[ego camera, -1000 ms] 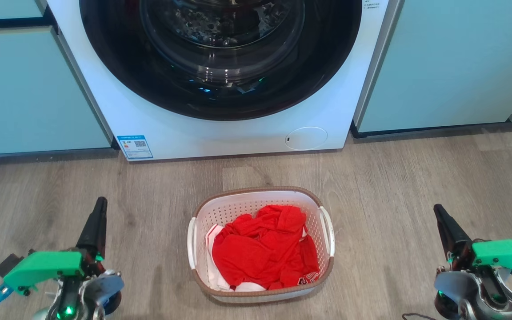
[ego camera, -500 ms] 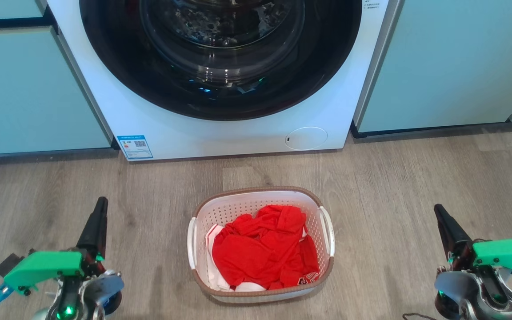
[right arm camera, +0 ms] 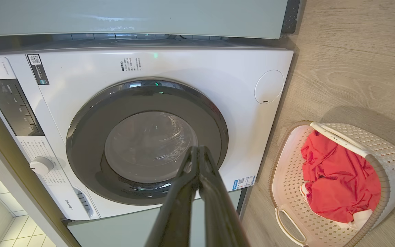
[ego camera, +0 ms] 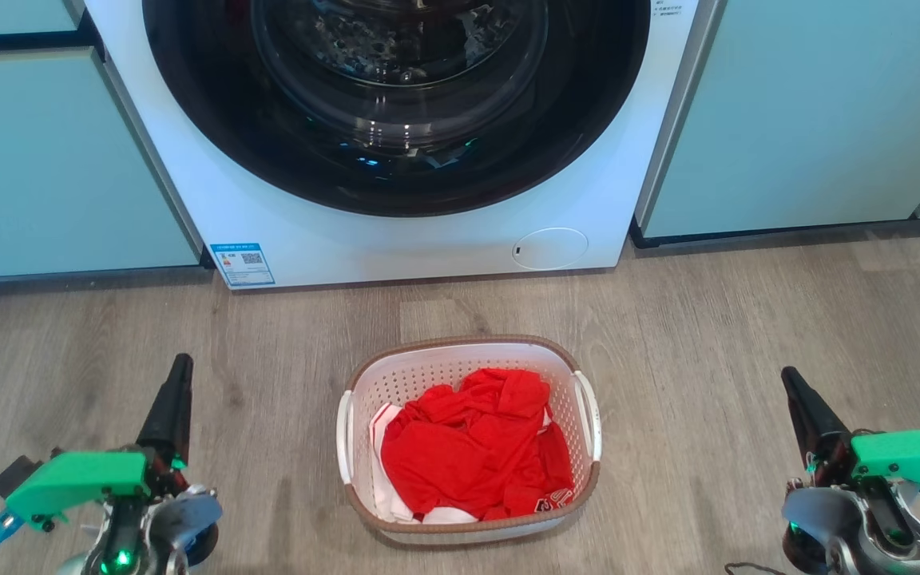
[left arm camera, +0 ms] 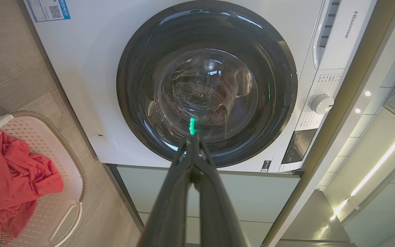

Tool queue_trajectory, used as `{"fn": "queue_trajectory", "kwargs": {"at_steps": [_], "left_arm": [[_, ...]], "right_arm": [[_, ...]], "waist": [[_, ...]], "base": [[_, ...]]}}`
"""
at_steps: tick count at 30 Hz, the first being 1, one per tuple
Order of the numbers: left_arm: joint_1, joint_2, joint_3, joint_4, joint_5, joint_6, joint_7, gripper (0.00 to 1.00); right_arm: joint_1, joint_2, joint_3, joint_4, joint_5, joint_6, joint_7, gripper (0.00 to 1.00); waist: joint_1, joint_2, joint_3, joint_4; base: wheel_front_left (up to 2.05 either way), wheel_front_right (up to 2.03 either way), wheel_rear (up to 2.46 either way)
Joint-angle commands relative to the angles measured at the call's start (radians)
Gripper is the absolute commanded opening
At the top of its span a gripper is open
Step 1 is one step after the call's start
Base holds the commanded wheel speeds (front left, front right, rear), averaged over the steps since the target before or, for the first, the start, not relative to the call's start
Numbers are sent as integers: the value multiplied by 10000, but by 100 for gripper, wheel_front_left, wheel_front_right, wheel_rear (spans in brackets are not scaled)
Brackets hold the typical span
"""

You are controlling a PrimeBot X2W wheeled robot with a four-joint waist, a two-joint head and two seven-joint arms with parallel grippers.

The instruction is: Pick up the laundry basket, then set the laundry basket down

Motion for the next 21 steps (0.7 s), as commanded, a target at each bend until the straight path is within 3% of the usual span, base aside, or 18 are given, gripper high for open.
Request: {"fn": "queue_trajectory", "kwargs": {"at_steps": [1,21], "left_arm": [[-528,73,418,-296,117,-67,91,0],[-532,40,464,-294,156,-67,128,0]], "right_arm": [[-459,-34,150,-354,-53,-15,49,0],[-463,-6,110,-352,-86,-15,80,0]], "waist": [[0,0,0,0],[0,0,0,0]], "base": [[0,0,0],[0,0,0]]}}
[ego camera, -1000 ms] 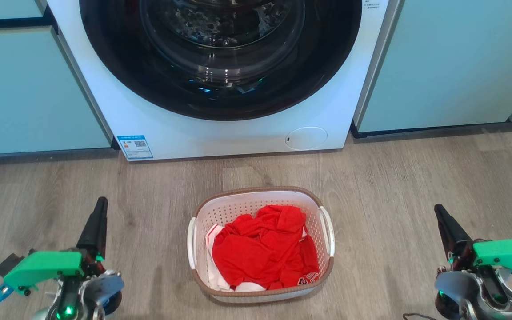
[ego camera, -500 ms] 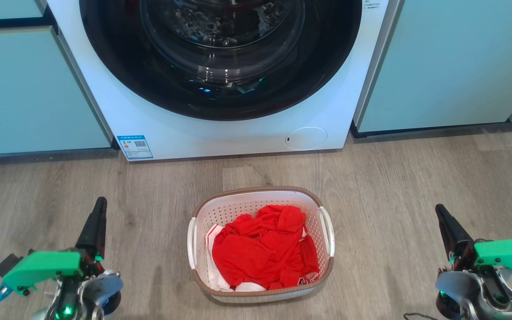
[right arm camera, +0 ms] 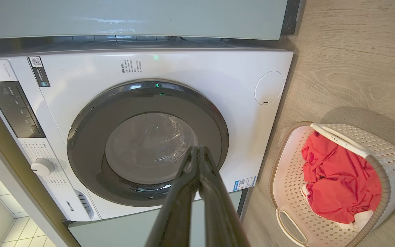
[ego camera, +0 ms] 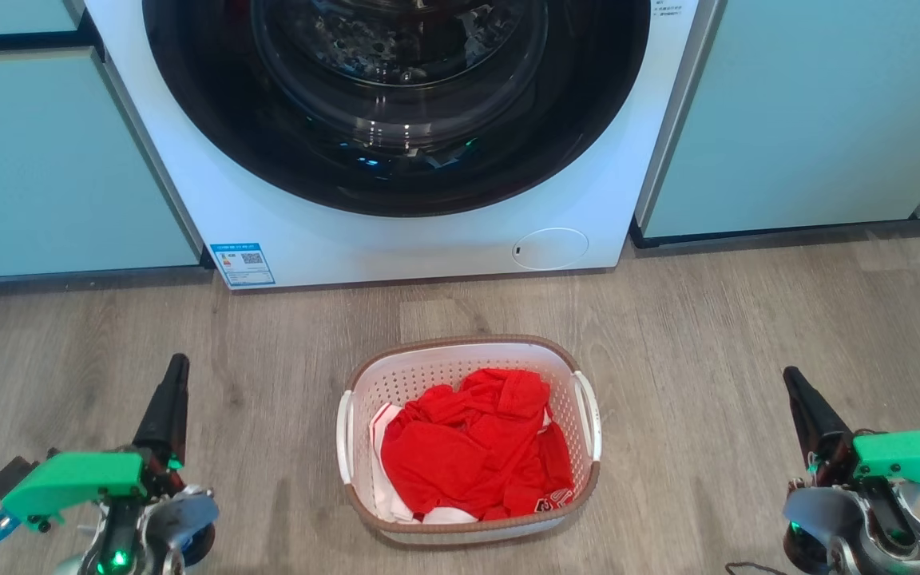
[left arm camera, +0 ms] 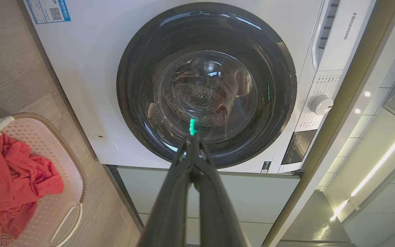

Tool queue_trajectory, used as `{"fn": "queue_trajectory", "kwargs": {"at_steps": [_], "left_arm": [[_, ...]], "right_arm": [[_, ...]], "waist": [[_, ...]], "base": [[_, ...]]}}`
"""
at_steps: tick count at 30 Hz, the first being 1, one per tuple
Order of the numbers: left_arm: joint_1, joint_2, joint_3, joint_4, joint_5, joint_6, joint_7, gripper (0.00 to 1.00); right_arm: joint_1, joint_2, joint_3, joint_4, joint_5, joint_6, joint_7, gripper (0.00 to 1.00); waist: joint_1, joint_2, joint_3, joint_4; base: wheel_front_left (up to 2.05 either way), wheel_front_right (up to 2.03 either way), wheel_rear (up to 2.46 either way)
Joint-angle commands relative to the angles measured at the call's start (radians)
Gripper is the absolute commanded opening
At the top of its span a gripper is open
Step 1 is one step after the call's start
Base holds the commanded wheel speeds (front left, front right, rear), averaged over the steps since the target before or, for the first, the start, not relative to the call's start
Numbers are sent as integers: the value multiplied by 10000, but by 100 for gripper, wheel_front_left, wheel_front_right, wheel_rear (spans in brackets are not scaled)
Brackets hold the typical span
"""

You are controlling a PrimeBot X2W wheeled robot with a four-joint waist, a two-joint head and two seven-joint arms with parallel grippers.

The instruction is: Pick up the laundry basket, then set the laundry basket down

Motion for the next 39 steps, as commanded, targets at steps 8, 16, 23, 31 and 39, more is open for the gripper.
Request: {"fn": "queue_trajectory", "kwargs": {"at_steps": [8,16,23,31,39], "left_arm": [[-533,44,351,-293,78,-67,66,0],[-535,33,366,-293,90,-67,79,0],[-536,25,378,-292,100,-67,88,0],[-537,16,391,-292,111,-67,99,0],[-538,8,402,-291,120,-67,108,0]], "right_arm": [[-464,-19,169,-351,-98,-15,88,0],[-466,-11,156,-350,-109,-15,98,0],[-466,-3,146,-350,-117,-15,106,0],[-467,4,136,-349,-126,-15,115,0],[-468,10,126,-349,-134,-15,122,0]], "waist": [[0,0,0,0],[0,0,0,0],[0,0,0,0],[0,0,0,0],[0,0,0,0]], "base": [[0,0,0],[0,0,0],[0,0,0],[0,0,0],[0,0,0]]}}
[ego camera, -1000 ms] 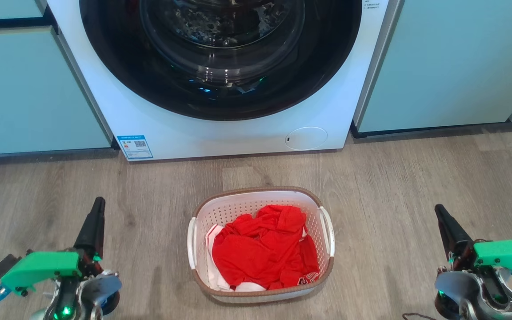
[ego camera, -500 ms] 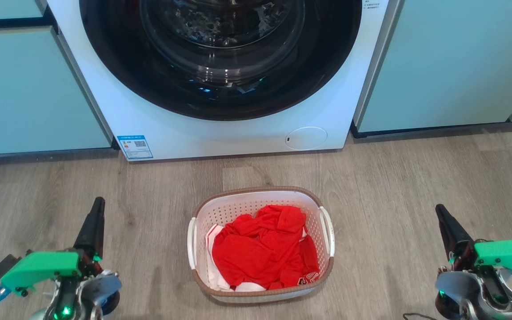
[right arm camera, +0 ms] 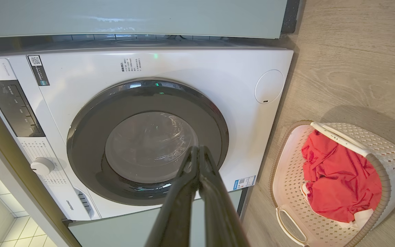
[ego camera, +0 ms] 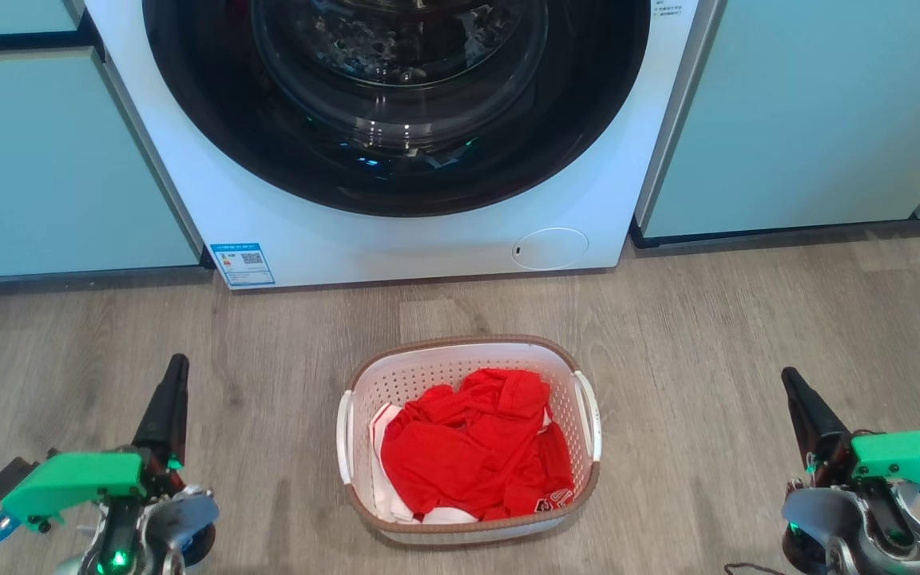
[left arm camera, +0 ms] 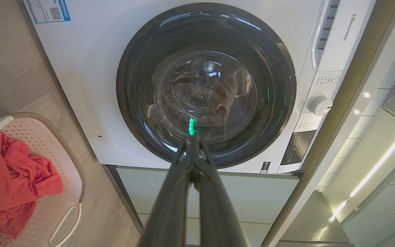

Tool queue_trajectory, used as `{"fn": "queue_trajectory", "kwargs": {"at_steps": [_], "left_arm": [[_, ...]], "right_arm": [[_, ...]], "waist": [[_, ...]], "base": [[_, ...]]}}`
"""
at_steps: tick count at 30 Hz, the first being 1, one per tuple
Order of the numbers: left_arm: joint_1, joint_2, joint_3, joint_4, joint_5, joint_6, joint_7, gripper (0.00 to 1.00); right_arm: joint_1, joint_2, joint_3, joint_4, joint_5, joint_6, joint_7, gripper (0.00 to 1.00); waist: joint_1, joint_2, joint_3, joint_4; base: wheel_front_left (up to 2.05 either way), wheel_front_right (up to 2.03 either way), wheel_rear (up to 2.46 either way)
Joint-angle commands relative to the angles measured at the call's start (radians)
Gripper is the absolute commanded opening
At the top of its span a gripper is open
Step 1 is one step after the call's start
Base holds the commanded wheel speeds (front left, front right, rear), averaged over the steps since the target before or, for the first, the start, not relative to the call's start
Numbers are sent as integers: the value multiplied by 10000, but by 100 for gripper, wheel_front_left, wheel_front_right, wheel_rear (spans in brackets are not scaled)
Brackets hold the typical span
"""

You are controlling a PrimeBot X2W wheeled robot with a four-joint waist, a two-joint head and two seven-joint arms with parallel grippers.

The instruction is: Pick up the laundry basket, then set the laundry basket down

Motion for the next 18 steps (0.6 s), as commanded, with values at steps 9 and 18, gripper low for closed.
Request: {"fn": "queue_trajectory", "kwargs": {"at_steps": [9,18], "left_arm": [[-539,46,345,-291,115,-67,73,0],[-540,39,355,-291,123,-67,81,0]], "right_arm": [[-469,-54,174,-350,-61,-15,55,0],[-470,-48,165,-350,-68,-15,62,0]], "waist": [[0,0,0,0],[0,0,0,0]], "base": [[0,0,0],[0,0,0]]}}
